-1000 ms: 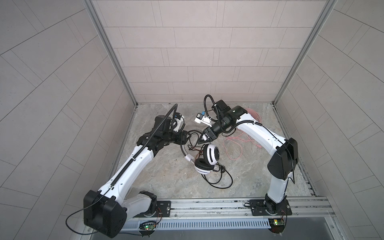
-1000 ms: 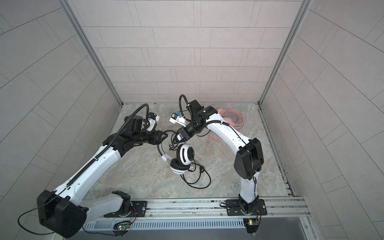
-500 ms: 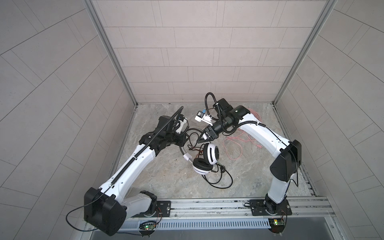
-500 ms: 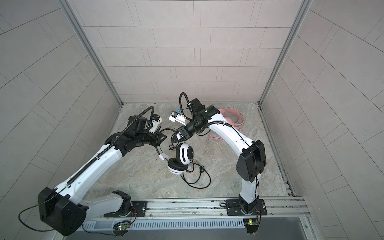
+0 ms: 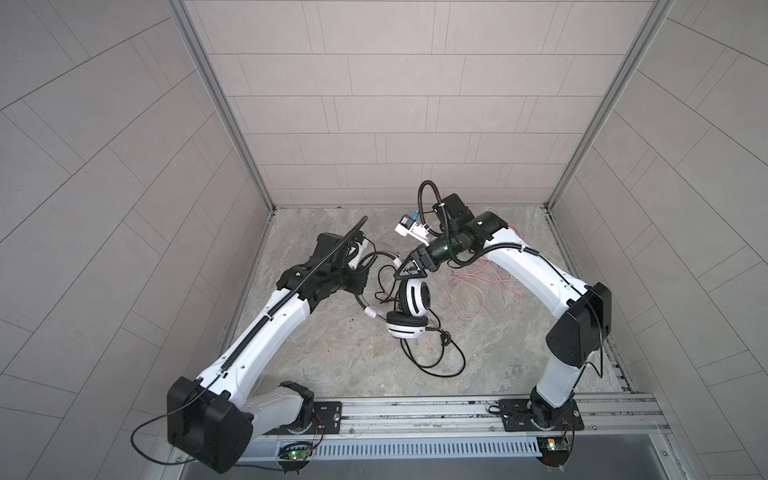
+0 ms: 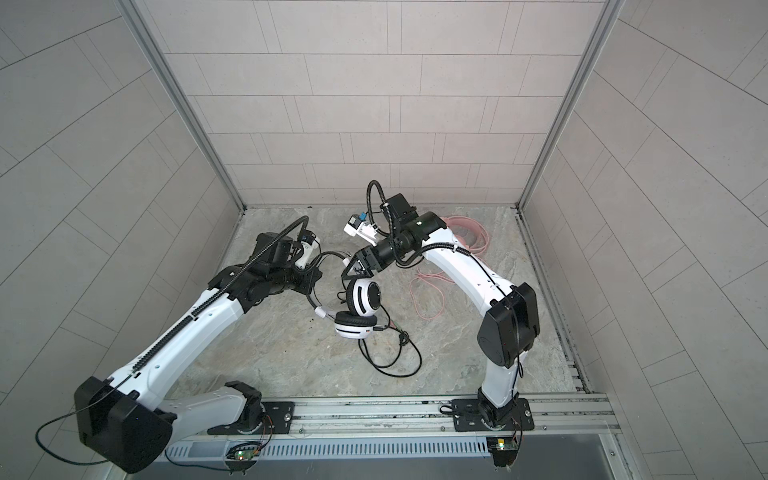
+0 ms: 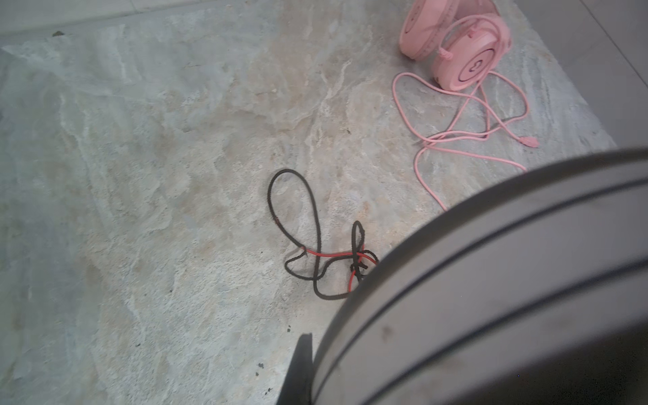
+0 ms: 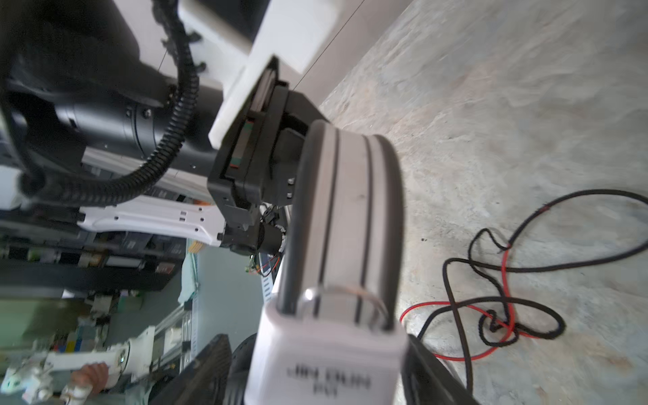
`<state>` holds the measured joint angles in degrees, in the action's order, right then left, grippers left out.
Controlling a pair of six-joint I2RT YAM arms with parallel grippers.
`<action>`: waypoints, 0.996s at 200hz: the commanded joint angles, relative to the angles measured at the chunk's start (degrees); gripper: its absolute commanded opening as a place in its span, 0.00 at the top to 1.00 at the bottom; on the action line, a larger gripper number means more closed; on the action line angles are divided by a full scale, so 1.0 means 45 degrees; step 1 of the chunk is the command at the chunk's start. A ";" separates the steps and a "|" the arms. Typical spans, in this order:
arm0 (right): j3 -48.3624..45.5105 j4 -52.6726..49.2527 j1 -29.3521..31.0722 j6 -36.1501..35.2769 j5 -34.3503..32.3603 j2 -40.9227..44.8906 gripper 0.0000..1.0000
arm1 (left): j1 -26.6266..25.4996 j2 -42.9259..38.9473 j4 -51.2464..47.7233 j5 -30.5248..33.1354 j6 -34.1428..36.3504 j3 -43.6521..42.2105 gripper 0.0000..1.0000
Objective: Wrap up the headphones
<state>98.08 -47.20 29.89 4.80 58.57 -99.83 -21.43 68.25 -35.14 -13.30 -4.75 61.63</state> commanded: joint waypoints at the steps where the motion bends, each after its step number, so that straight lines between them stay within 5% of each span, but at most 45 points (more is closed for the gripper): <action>1: -0.1288 0.3141 -0.1004 0.2566 -0.0772 0.1405 0.21 | 0.0349 -0.0235 -0.0143 0.0392 -0.0941 0.0876 1.00; 36: -0.4343 0.6782 -0.2903 0.4818 -0.2970 0.3251 0.19 | 0.1570 -0.0001 -0.0468 -0.0573 -0.1955 0.1530 1.00; 71: -0.5771 0.6693 -0.3251 0.4222 -0.4740 0.3962 0.20 | 0.3719 0.0419 0.0305 -0.3079 -0.4482 0.2468 1.00; 147: -0.8276 0.9109 0.0016 0.2876 -0.6950 0.2642 0.20 | 0.5076 0.1391 0.0353 -0.4297 -0.6539 0.7602 1.00; 199: -0.8218 1.0704 0.1327 0.2692 -0.8508 0.1784 0.20 | 0.5838 0.1589 -0.0285 -0.5058 -0.6970 0.8904 1.00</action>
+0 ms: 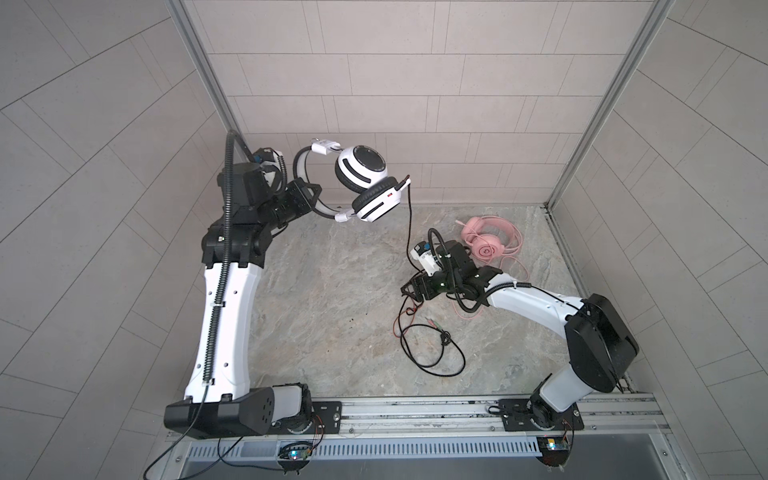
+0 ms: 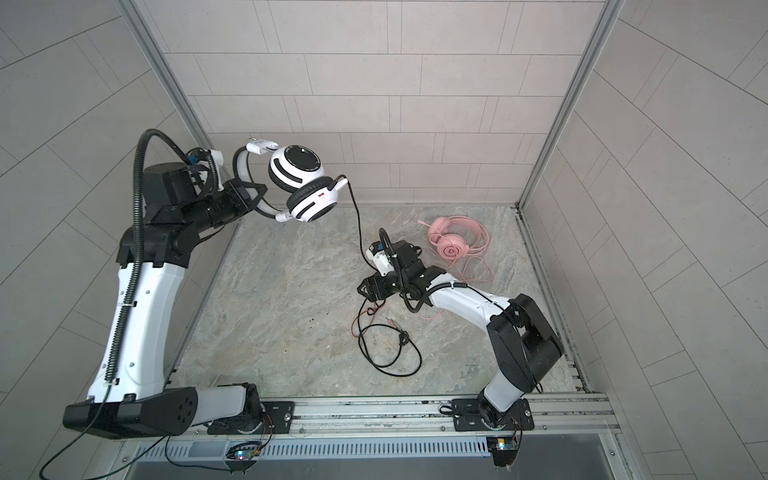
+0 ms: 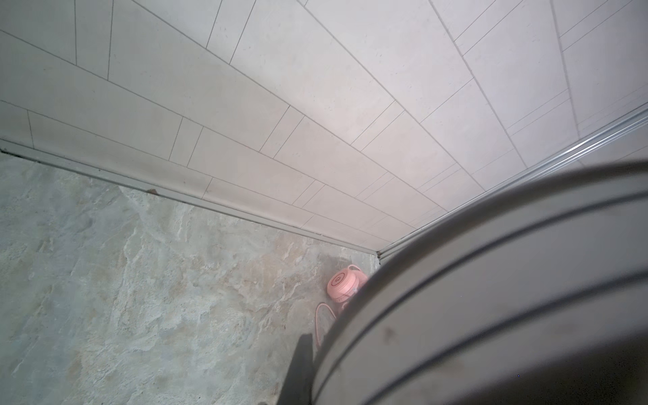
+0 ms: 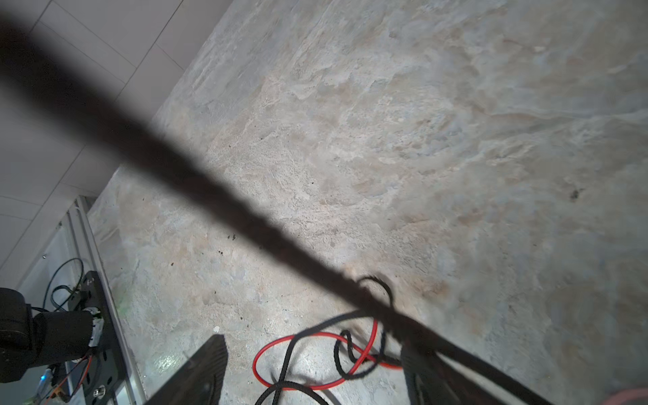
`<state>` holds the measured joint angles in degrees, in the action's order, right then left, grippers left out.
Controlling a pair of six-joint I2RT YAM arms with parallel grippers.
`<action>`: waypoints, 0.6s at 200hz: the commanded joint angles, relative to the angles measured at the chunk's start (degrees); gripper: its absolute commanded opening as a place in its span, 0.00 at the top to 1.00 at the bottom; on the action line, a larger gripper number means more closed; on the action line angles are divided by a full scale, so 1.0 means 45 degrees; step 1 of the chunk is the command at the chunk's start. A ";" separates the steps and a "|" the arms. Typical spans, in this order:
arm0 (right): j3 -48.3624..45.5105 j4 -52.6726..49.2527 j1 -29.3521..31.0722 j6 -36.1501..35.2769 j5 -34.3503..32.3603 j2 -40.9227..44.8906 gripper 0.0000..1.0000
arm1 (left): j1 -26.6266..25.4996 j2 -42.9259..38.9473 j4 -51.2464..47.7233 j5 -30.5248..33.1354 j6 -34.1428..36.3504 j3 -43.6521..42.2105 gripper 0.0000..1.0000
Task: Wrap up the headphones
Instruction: 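Raise the white headset with the left gripper while the right reaches the cable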
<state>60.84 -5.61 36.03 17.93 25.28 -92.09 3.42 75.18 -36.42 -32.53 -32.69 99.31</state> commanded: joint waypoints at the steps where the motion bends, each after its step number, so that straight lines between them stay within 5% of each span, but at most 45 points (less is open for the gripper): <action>1: 0.0047 0.1490 -0.0038 -0.0222 -0.1128 0.0070 0.20 | 0.0334 0.0051 -0.0024 -0.0791 -0.0763 0.0550 1.00; 65: -0.0217 0.2164 -0.0146 0.0548 -0.1753 0.0173 0.19 | 0.0821 0.0324 -0.0269 -0.1319 -0.0971 0.0998 1.00; 120: -0.1426 0.6320 0.0374 0.4991 -0.1930 -0.1051 0.25 | 0.0838 0.0398 0.0031 -0.1307 -0.1334 0.1007 1.00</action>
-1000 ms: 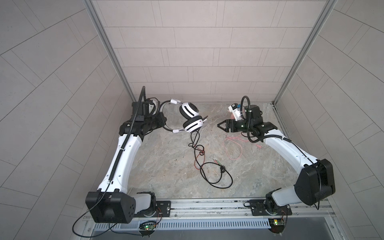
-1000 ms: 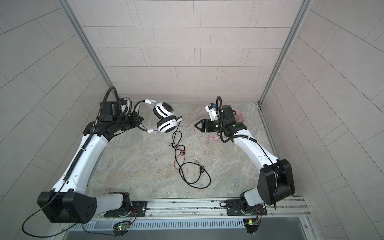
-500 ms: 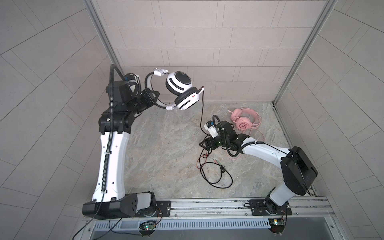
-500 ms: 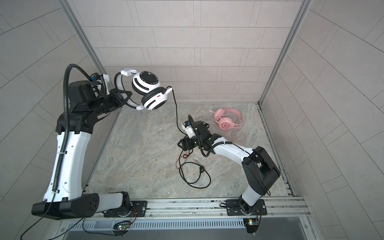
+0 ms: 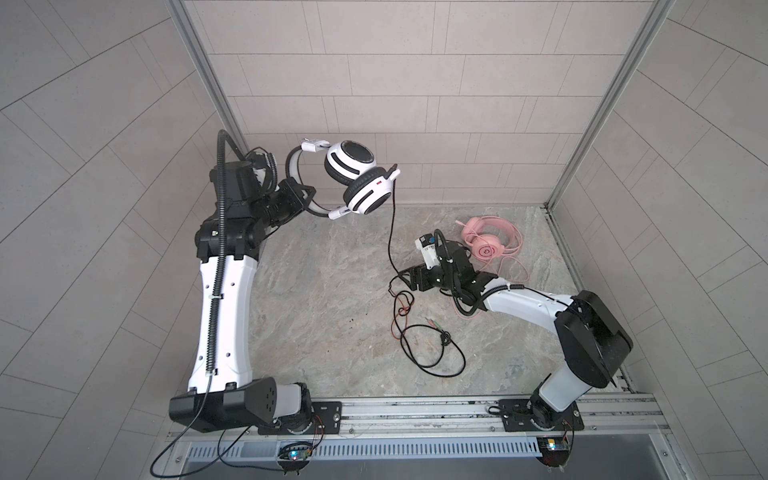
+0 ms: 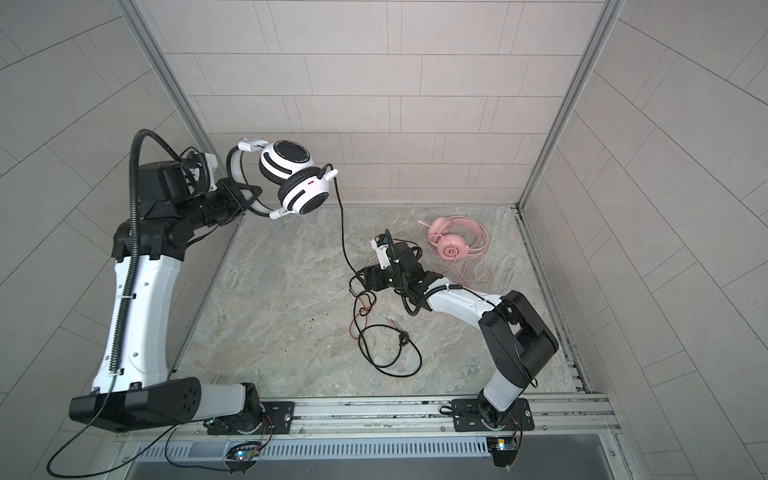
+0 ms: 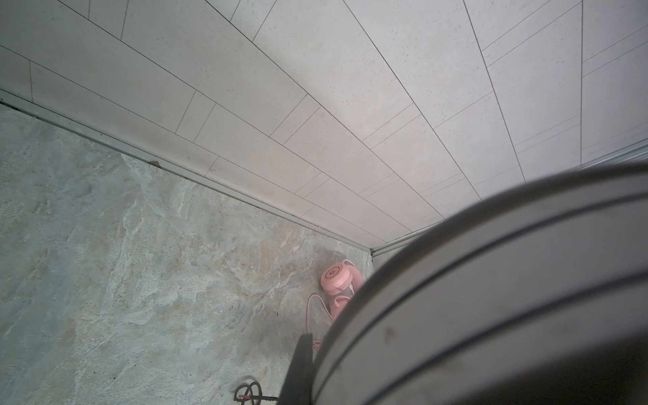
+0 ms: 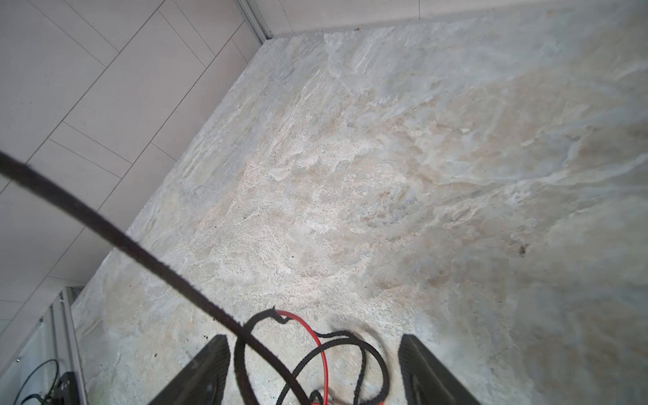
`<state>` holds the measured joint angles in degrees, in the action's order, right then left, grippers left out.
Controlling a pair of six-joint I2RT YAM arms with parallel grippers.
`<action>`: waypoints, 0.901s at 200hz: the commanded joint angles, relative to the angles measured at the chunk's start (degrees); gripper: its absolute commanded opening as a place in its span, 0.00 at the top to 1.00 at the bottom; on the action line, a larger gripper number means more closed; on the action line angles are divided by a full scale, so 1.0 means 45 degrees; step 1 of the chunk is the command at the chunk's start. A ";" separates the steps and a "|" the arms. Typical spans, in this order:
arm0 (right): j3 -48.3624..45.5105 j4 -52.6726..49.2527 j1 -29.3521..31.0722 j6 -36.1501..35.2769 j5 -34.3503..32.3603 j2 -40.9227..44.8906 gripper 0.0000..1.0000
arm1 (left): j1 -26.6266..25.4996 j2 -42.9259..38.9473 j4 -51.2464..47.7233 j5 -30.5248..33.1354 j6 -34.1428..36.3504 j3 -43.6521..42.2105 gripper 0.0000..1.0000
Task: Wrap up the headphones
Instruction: 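Raise the white headset with the left gripper while the right reaches the cable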
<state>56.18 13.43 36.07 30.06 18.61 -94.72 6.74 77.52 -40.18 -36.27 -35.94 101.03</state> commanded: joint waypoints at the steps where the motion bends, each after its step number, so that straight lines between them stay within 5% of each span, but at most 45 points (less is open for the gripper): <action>1: -0.0413 0.2130 0.0402 0.2329 -0.0466 -0.0481 0.25 | 0.0091 -0.0129 0.0865 -0.0476 -0.0618 0.0629 1.00; 56: 0.0456 0.2329 0.0704 0.2800 -0.0910 -0.1272 0.25 | 0.0150 -0.0290 0.0942 -0.0429 -0.0723 0.0179 1.00; 101: 0.1192 0.2778 0.1421 0.3539 -0.3303 -0.2076 0.29 | 0.0155 -0.0277 0.1410 -0.0550 -0.0977 -0.0219 1.00; 159: 0.0874 0.2107 0.1114 0.2836 -0.3598 -0.2047 0.68 | 0.0516 -0.0234 0.0824 -0.0202 -0.0327 -0.0487 1.00; 180: -0.0335 0.1966 0.0755 0.2397 -0.4012 -0.1515 0.71 | 0.0940 -0.0408 0.1231 -0.0301 -0.0545 -0.0895 1.00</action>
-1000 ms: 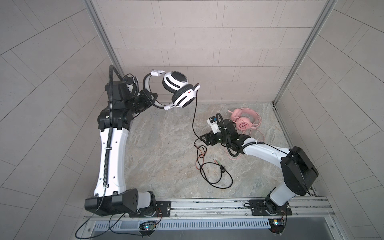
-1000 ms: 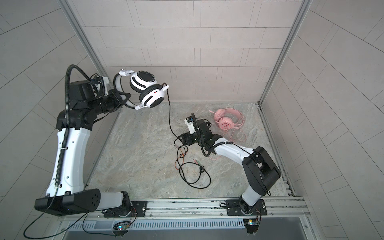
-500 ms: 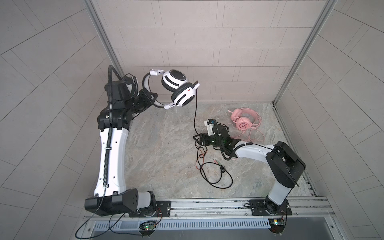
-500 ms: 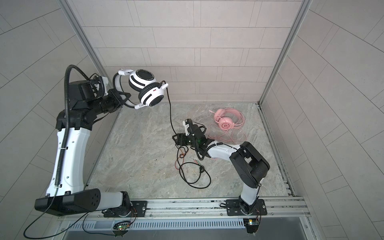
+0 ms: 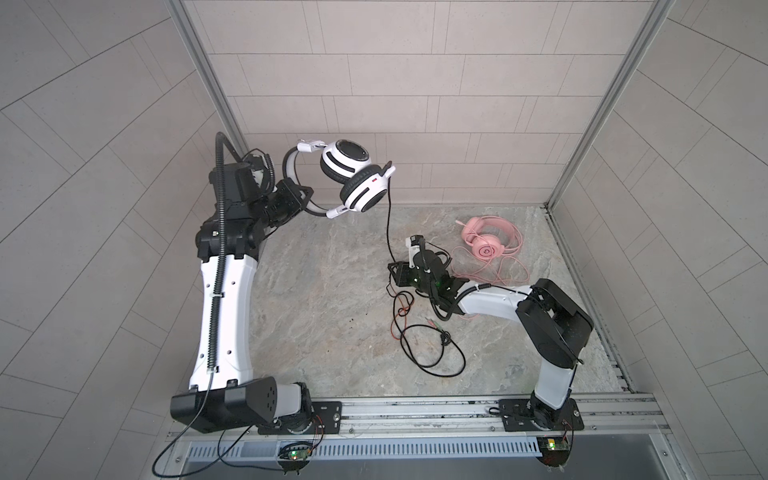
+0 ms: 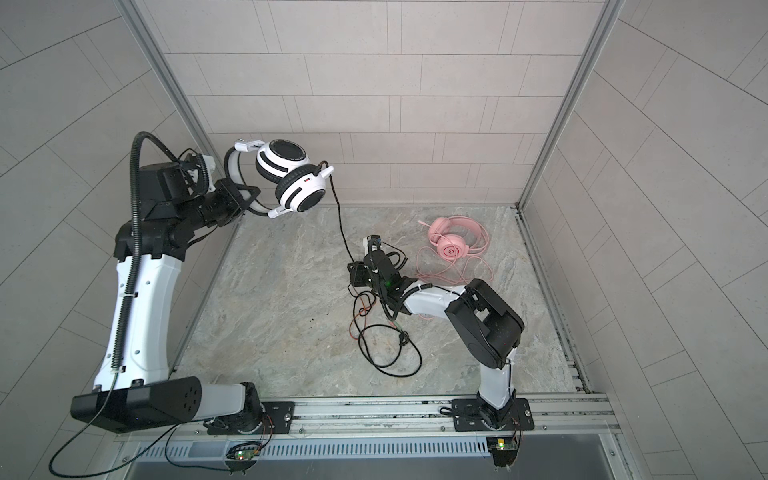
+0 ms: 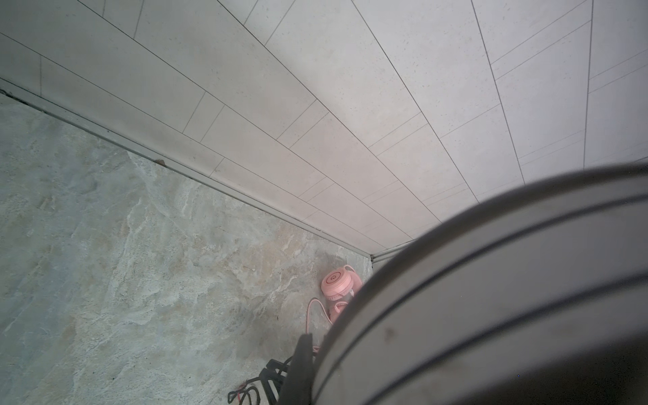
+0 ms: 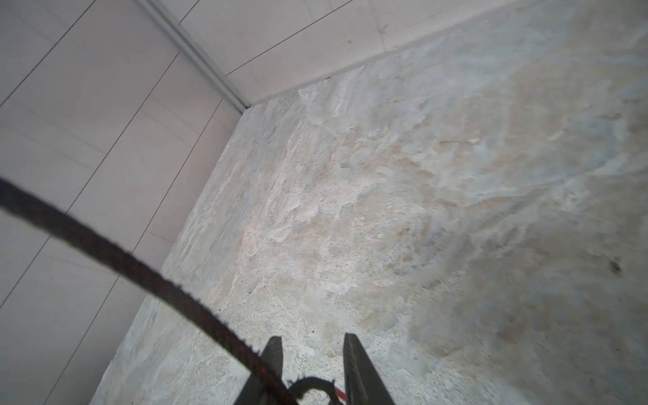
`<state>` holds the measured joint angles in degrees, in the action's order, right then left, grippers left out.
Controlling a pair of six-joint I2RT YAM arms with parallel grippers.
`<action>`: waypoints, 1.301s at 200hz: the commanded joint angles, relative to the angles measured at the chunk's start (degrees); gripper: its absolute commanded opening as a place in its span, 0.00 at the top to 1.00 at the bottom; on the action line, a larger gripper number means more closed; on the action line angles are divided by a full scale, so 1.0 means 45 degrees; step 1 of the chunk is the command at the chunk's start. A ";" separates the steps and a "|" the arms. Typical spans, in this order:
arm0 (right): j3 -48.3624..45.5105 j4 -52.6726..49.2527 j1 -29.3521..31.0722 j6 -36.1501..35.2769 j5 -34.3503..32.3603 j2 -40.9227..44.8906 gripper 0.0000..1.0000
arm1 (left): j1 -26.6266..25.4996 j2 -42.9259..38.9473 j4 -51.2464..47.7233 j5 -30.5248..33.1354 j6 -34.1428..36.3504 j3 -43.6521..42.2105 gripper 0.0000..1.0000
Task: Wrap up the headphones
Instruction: 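Raise the white headset with the left gripper while the right reaches the cable, then grasp the black-and-red cable with the right gripper near the pink headset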
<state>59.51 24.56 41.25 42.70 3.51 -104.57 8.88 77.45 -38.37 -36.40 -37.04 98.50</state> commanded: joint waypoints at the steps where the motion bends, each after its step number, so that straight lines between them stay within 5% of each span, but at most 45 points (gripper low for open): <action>1: -0.1123 -0.0530 -0.0417 -0.0438 -0.0659 0.0698 0.71 | 0.0504 -0.0394 0.0839 -0.0271 -0.0313 -0.0348 1.00; 44: -0.2694 -0.1366 -0.1686 -0.1418 -0.1085 0.2096 0.56 | 0.1833 -0.0449 0.1323 -0.0775 -0.0836 -0.0366 1.00; 89: -0.2408 -0.1919 -0.2507 -0.2004 -0.0818 0.2505 0.46 | 0.1943 -0.0414 0.1719 -0.0981 -0.1307 -0.0390 1.00; 187: -0.1081 0.2711 -0.0986 -0.1449 0.6589 0.0425 0.34 | 0.1933 -0.0317 0.2095 -0.1303 -0.1599 -0.0374 1.00; 260: 0.1400 0.0119 -0.1021 -0.2746 0.6834 0.0365 0.29 | 0.1933 -0.0454 0.2550 -0.1746 -0.1808 -0.1330 1.00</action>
<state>61.30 29.80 36.84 33.47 32.23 -103.18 17.61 77.25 -31.53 -41.34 -42.57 93.56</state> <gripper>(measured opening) 0.705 0.077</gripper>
